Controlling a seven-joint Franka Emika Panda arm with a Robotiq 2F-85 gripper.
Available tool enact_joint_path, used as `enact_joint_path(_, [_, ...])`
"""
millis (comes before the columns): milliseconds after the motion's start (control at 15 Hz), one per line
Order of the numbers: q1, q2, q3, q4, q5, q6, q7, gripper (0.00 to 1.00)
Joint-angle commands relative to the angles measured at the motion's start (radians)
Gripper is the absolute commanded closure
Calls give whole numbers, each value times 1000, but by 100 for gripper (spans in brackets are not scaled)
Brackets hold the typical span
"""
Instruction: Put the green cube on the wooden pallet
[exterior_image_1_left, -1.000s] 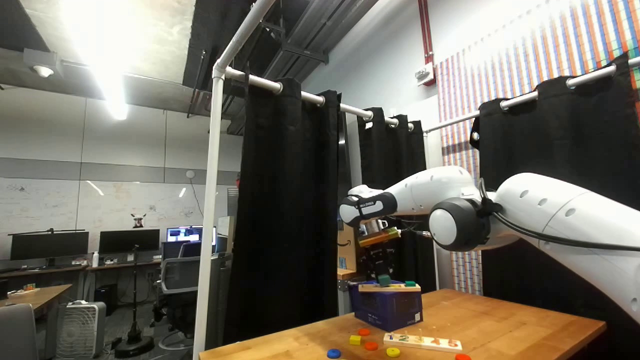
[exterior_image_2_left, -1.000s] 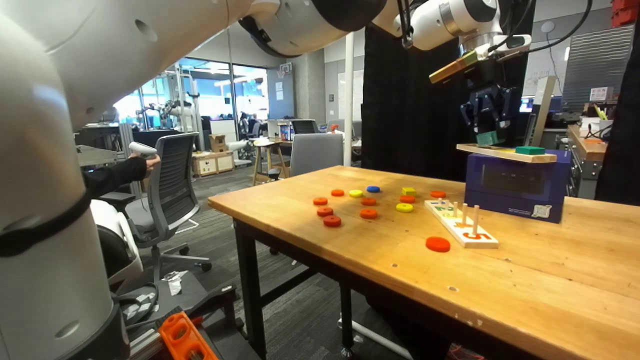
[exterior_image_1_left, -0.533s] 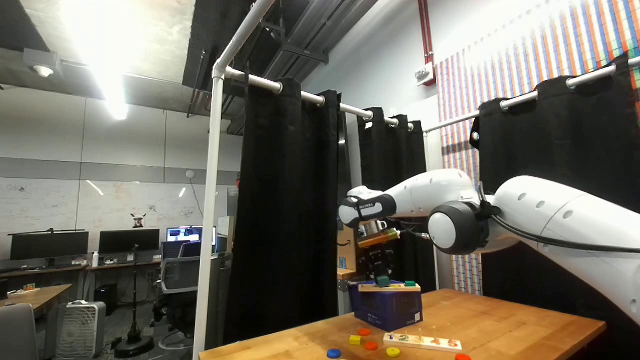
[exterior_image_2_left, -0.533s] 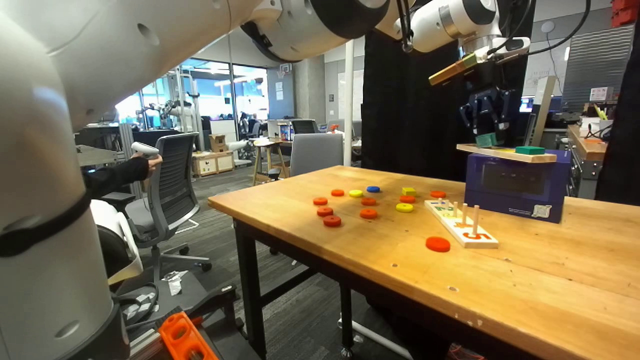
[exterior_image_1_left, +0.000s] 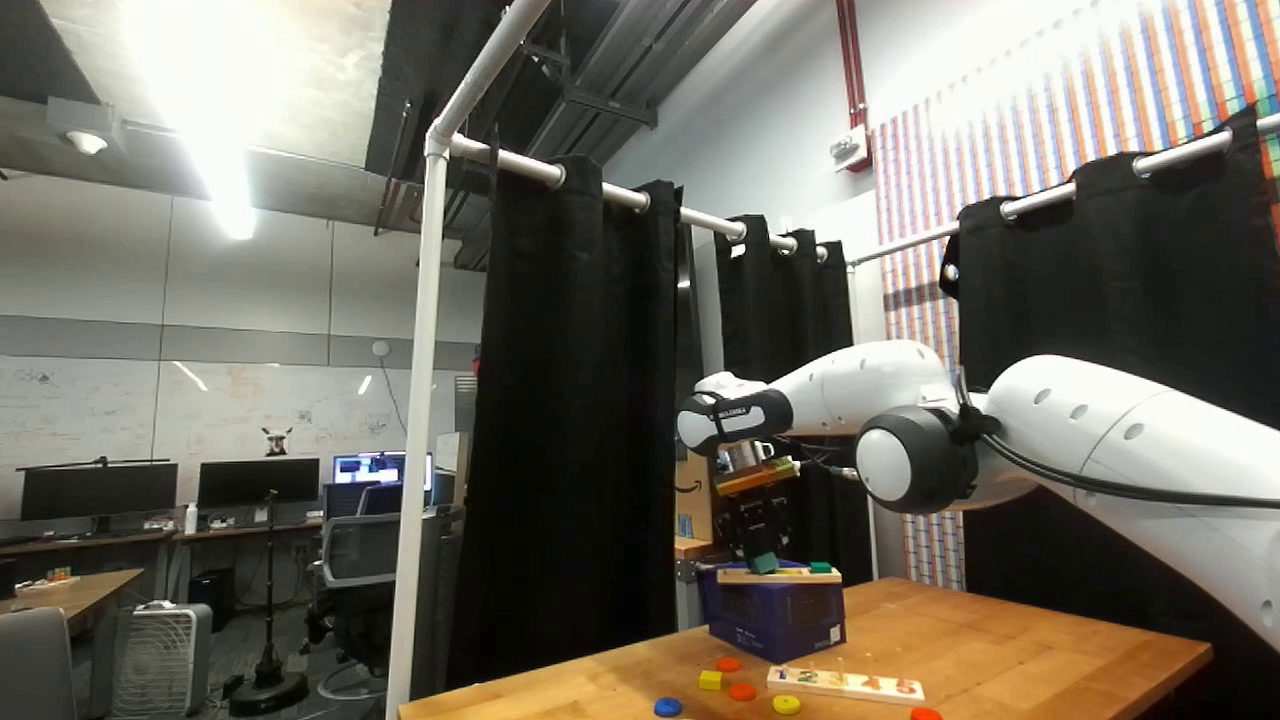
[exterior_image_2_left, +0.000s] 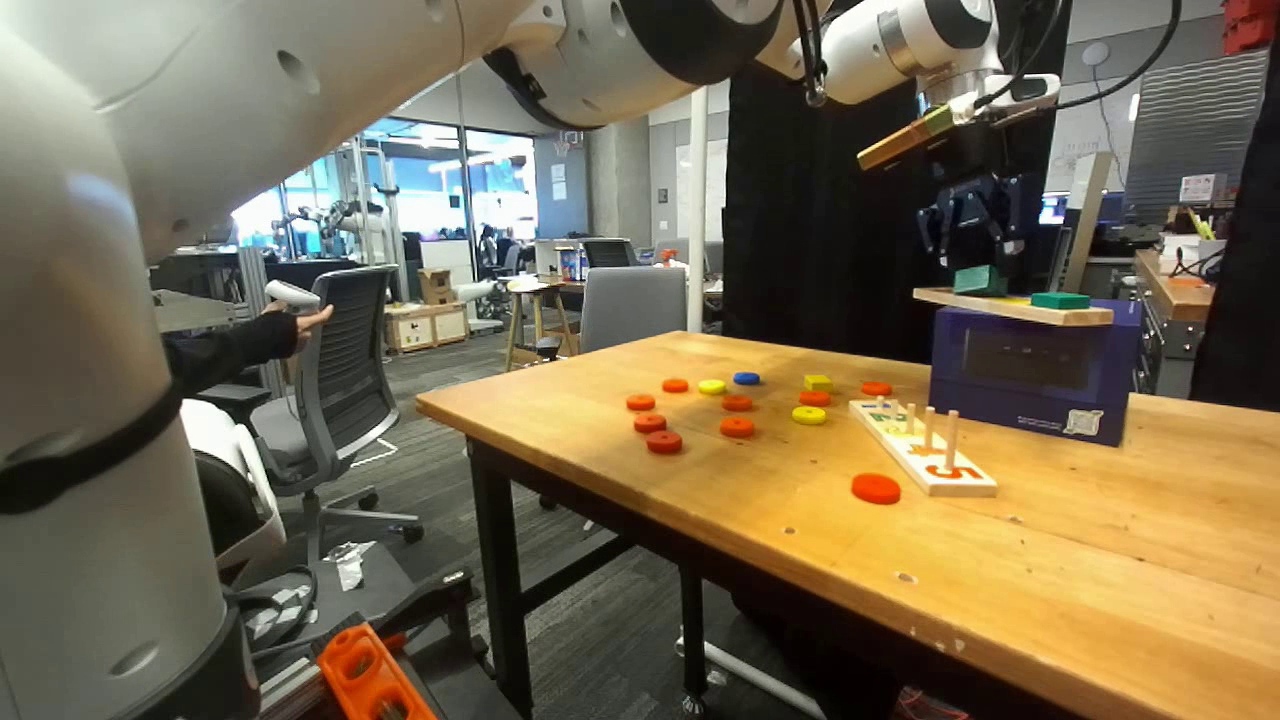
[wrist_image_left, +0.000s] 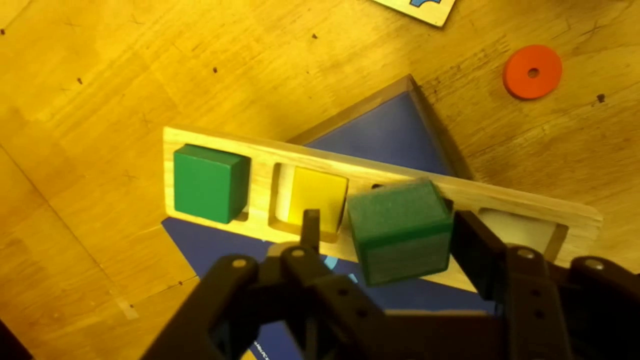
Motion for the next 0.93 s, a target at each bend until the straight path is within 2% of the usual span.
enact_joint_path(0, [-11, 26, 10, 76, 24, -46, -3, 1])
enact_joint_path(467, [-31, -8, 21, 71, 50, -81, 10, 0])
enact_joint_path(667, [-52, -29, 27, 64, 88, -104, 15, 0])
enact_joint_path(867, [-103, -49, 61, 60, 178, -90, 15, 0])
